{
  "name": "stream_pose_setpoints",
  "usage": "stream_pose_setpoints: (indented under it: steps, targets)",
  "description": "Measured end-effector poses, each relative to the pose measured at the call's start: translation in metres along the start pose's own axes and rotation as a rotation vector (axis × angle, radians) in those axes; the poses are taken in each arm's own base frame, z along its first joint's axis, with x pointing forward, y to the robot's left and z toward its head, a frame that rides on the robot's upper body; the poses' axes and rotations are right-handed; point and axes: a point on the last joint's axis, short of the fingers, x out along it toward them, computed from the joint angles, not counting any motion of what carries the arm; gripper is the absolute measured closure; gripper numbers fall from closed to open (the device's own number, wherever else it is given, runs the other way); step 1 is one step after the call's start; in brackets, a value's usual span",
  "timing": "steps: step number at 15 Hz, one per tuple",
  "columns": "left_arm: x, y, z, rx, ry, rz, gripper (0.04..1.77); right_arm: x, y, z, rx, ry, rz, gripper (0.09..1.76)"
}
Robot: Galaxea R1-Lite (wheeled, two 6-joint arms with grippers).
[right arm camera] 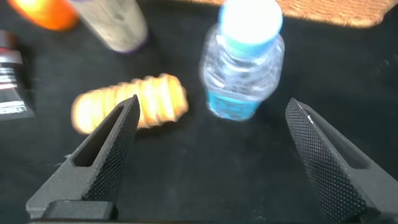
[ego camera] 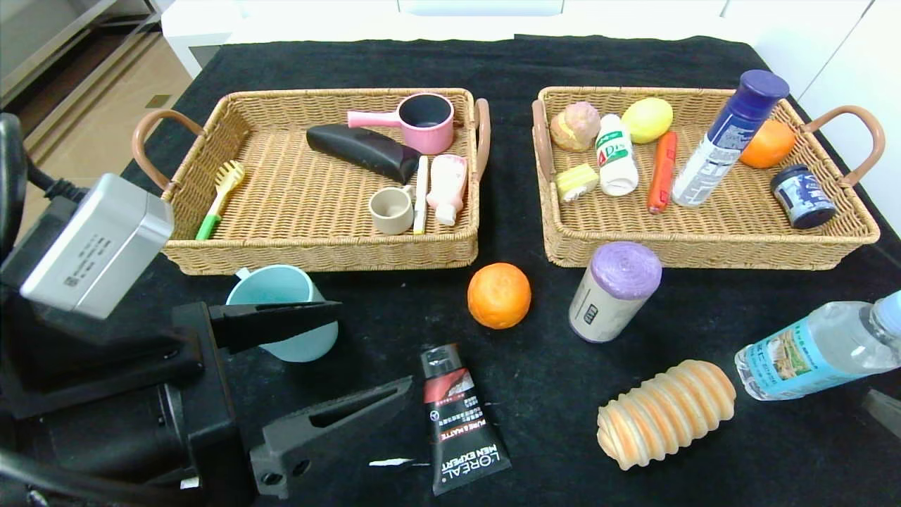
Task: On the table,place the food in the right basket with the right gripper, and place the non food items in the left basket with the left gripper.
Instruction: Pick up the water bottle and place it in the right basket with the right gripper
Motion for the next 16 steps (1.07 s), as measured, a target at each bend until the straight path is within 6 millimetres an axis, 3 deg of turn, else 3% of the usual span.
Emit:
stream_pose_setpoints:
  steps: [16]
  targets:
    - [-0.014,0.002,0.010,0.020,-0.065,0.028,0.09,0.074,0.003,0.012,0.006,0.009,-0.128,0.14]
